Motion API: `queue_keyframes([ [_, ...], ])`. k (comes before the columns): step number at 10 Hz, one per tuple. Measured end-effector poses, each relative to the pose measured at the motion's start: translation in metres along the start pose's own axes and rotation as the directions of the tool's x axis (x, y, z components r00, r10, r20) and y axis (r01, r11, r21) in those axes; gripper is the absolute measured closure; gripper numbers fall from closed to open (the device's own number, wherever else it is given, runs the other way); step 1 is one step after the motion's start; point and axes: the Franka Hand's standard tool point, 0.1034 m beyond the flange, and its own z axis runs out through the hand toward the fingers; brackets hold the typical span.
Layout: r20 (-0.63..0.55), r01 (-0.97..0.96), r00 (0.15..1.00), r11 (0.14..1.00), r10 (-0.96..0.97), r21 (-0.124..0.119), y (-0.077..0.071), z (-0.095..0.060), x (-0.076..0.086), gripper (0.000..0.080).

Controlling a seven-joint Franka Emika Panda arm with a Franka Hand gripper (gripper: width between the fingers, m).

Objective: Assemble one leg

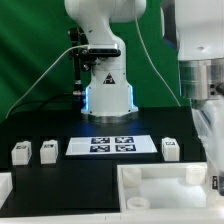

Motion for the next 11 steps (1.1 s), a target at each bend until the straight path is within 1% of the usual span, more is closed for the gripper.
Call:
queue_keyframes([
  [1,0.0,0.174,0.985,0.985,-0.174,-0.008,0.006,0.0016,-0.0058,0.0151],
  [2,0.001,0.281,0.96,0.96,-0.281,-0.008,0.0056,0.0017,-0.005,0.0151],
  [3,0.0,0.403,0.915,0.915,-0.403,-0.008,0.0053,0.0017,-0.0031,0.0151],
  [5,-0.003,0.604,0.797,0.797,-0.604,-0.013,0.0053,0.0017,-0.002,0.0151],
  [6,-0.012,0.807,0.59,0.59,-0.808,-0.029,0.0051,-0.0002,-0.0048,0.0151],
  [7,-0.009,0.92,0.391,0.391,-0.92,-0.035,0.0039,-0.0017,-0.0025,0.0151],
  [8,-0.007,0.928,0.37,0.37,-0.929,-0.036,0.004,-0.0011,-0.0011,0.0151],
  [9,-0.006,0.951,0.306,0.306,-0.952,-0.04,0.0038,-0.0012,-0.0002,0.0151],
  [10,-0.008,0.926,0.375,0.375,-0.927,-0.038,0.0038,-0.0011,-0.0004,0.0264],
  [11,-0.009,0.926,0.375,0.375,-0.927,-0.039,0.0038,-0.0012,0.0001,0.0468],
])
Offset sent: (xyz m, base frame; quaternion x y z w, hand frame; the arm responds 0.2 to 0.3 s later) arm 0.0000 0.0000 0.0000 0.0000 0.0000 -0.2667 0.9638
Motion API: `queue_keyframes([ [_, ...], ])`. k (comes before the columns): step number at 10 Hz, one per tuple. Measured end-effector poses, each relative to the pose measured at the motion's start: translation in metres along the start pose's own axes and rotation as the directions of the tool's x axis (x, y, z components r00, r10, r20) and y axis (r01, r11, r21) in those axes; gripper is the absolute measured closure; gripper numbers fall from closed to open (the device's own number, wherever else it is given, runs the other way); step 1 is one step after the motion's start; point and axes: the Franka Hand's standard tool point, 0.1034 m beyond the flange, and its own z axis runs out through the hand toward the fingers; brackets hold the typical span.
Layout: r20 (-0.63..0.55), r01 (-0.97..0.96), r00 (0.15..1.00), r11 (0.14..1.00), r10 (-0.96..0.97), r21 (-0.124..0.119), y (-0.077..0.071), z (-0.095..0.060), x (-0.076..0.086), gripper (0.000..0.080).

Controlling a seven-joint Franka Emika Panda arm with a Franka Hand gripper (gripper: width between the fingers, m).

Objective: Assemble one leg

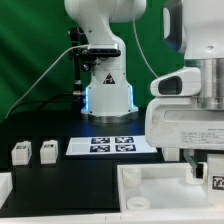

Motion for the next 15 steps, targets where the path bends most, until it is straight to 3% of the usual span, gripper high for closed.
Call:
queue_keyframes([
  [3,0.003,-0.384,0.923,0.923,0.384,0.005,-0.0006,0.0,0.0002,0.0509],
  [5,0.013,-0.633,0.774,0.774,0.633,-0.015,-0.0024,0.0004,0.0033,0.0509],
  [7,-0.001,-0.9,0.436,0.436,0.9,-0.02,-0.0048,0.0011,0.0037,0.0509],
  [9,0.013,-0.996,0.084,0.084,0.996,-0.015,-0.0047,0.001,0.0047,0.0508],
  [10,0.002,-1.0,0.029,0.029,1.0,-0.011,-0.0033,0.0007,0.0048,0.0508],
  [12,-0.004,-1.0,0.005,0.005,1.0,-0.006,-0.0008,0.0005,0.0053,0.0506],
  [13,-0.004,-0.998,0.055,0.055,0.998,-0.007,-0.0012,0.0011,0.0045,0.0506],
  [14,-0.005,-0.998,0.055,0.055,0.998,-0.007,-0.0013,0.0013,0.0043,0.0325],
  [15,-0.004,-0.998,0.056,0.056,0.998,-0.007,-0.0018,0.0014,0.004,0.0194],
])
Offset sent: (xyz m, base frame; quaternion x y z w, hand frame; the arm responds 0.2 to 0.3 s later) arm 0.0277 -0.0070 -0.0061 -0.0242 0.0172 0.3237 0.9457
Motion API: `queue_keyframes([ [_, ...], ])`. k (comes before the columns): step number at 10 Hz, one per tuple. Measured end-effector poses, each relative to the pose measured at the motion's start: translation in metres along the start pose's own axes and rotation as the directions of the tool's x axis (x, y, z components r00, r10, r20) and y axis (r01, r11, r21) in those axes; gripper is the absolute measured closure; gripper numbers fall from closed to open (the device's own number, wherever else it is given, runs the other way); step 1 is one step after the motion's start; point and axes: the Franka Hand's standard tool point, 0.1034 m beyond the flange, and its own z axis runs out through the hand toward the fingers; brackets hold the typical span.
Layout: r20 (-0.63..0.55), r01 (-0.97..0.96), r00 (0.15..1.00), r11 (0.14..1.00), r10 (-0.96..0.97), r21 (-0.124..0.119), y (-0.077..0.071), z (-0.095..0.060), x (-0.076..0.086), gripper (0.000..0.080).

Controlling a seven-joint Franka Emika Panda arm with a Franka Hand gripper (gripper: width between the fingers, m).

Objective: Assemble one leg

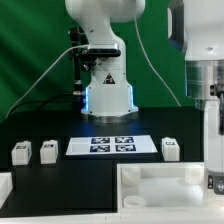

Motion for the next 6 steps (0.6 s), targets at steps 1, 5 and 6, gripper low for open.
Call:
queue_keyframes([
  [1,0.011,0.006,1.0,1.0,-0.006,0.02,0.003,-0.003,-0.006,0.0194],
  [5,0.084,0.005,0.996,0.998,-0.01,0.062,0.009,-0.049,-0.032,0.015],
  [6,0.081,0.006,0.997,0.998,-0.011,0.06,0.009,-0.047,-0.031,0.015],
])
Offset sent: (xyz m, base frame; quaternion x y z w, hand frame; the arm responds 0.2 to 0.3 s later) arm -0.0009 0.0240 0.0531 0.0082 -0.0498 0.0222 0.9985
